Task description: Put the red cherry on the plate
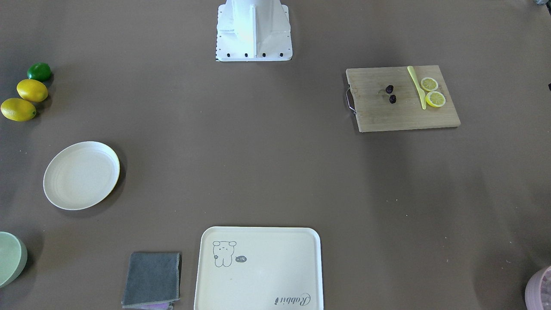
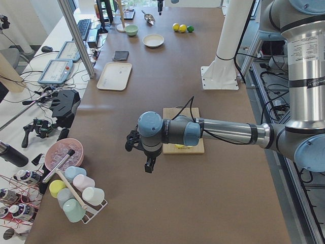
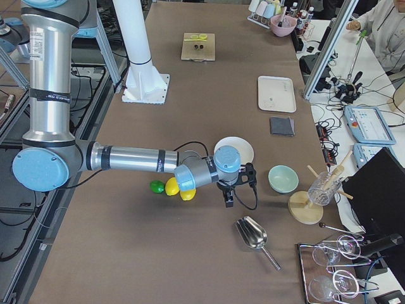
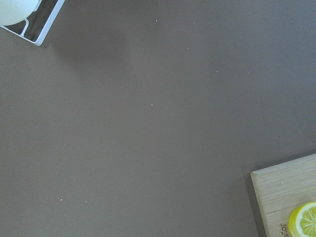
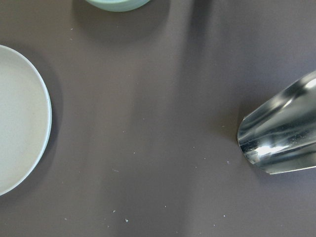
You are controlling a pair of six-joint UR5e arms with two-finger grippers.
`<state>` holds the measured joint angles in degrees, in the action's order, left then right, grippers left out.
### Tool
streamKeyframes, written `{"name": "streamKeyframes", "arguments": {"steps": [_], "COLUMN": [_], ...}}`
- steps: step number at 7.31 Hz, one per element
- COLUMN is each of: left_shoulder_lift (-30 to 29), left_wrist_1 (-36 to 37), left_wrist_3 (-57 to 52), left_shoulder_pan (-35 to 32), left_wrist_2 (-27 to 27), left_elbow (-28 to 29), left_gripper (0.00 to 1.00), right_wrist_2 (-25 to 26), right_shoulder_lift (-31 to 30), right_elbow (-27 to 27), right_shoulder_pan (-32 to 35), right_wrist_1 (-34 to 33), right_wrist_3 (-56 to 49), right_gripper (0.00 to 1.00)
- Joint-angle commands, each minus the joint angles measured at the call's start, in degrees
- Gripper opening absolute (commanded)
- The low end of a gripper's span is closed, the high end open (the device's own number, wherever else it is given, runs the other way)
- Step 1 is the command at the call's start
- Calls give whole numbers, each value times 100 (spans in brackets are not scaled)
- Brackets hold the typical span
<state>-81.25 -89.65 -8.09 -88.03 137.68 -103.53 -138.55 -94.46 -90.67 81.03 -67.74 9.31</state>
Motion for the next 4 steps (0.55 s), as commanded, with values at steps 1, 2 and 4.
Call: {"name": "streamKeyframes", "arguments": {"steps": [1, 2, 4], "left_shoulder_lift": [4, 48, 57], "left_wrist_1": [-52, -44, -70], "left_wrist_3": [-9, 17, 18], "left_shoulder_pan": [5, 5, 14], "left_wrist_2": [-56, -57, -4], "left_elbow": [-79, -105, -167], "left_gripper": [98, 98, 98], "right_wrist_2": [-14, -23, 3], "right_shoulder_lift": [15, -11, 33], "right_elbow": [-21, -30, -56], "right_shoulder_pan": [158, 228, 255], "right_wrist_1": [-47, -21, -12], "right_wrist_3": [-139, -131, -61], "right_gripper": [100, 100, 100]}}
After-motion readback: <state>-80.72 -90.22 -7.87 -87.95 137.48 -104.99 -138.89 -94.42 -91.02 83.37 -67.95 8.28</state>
